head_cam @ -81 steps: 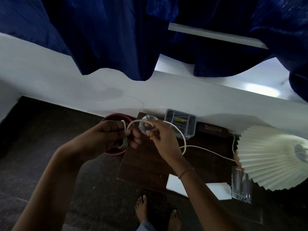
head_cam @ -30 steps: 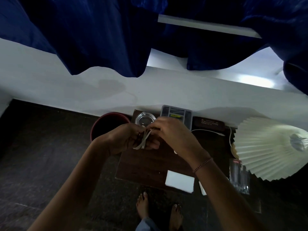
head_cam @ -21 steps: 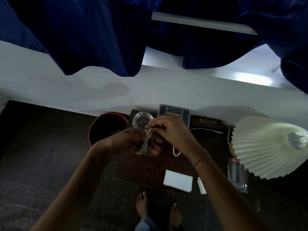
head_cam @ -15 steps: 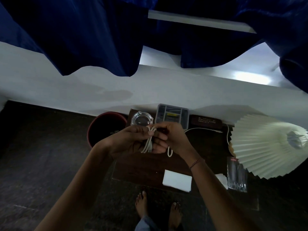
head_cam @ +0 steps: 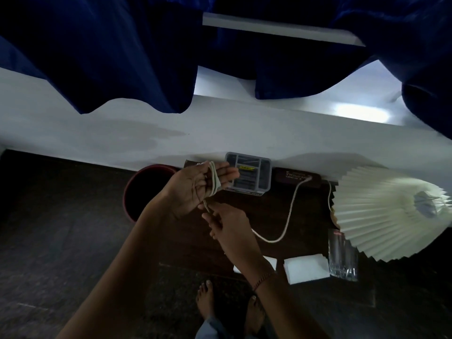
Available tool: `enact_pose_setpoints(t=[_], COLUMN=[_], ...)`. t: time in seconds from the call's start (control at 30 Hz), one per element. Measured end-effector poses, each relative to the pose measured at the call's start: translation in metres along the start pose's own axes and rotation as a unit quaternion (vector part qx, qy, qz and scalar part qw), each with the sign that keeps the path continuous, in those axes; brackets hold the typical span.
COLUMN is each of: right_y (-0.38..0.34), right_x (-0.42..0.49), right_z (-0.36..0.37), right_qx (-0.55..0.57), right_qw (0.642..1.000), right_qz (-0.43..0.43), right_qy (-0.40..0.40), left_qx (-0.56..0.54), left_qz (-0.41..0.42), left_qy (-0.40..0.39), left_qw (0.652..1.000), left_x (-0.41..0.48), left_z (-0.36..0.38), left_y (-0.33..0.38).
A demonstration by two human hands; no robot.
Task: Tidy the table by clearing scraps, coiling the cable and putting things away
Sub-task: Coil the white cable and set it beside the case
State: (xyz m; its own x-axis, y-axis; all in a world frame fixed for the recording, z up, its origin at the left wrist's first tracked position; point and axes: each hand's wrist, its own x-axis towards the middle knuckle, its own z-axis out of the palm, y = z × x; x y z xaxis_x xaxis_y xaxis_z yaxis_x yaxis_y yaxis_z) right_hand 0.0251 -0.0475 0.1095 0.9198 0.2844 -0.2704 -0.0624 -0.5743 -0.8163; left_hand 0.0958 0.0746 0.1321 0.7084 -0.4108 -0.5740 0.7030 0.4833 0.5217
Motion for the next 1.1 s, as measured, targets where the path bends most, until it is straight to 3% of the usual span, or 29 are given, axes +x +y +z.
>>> enact_pose_setpoints(t=[0.17,0.33,0.47,0.53,0.67,0.8,0.9,1.1], right_y=[-0.009,-0.016,-0.021,-0.024,-0.023,-0.021,-0.02,-0.009], right_x=[0.001,0.012,0.02,0.027,0.04,0.046,0.046,0.045], right_z=[-0.016,-0.027,-0.039,-0.047,-0.062,-0.069,-0.072,-0.077], right_qx=[-0.039,-0.128,-0.291,-0.321,-0.307,-0.234,-0.172,-0.081], right_qw=[0.996,0.987,0.943,0.928,0.92,0.941,0.959,0.977], right_qz=[-0.054,-0.087,-0.157,-0.188,-0.228,-0.194,-0.173,-0.145], right_qy=[0.057,0.049,0.033,-0.001,-0.086,-0.151,-0.145,-0.135], left_qx=[0.025,0.043,0.167,0.204,0.141,0.116,0.14,0.108], left_qz=[0.02,-0.001,-0.041,-0.065,-0.111,-0.15,-0.177,-0.203], left_qy=[0.041,0.066,0.109,0.095,0.077,0.047,-0.012,-0.049], left_qw=[0.999,0.997,0.979,0.972,0.981,0.981,0.974,0.972], left_x=[0.003,0.003,-0.001,-0.006,-0.013,-0.014,-0.018,-0.018], left_z=[-0.014,-0.019,-0.025,-0.023,-0.018,-0.021,-0.017,-0.017], left_y=[0.002,-0.003,-0.009,-0.01,-0.013,-0.006,-0.003,-0.008])
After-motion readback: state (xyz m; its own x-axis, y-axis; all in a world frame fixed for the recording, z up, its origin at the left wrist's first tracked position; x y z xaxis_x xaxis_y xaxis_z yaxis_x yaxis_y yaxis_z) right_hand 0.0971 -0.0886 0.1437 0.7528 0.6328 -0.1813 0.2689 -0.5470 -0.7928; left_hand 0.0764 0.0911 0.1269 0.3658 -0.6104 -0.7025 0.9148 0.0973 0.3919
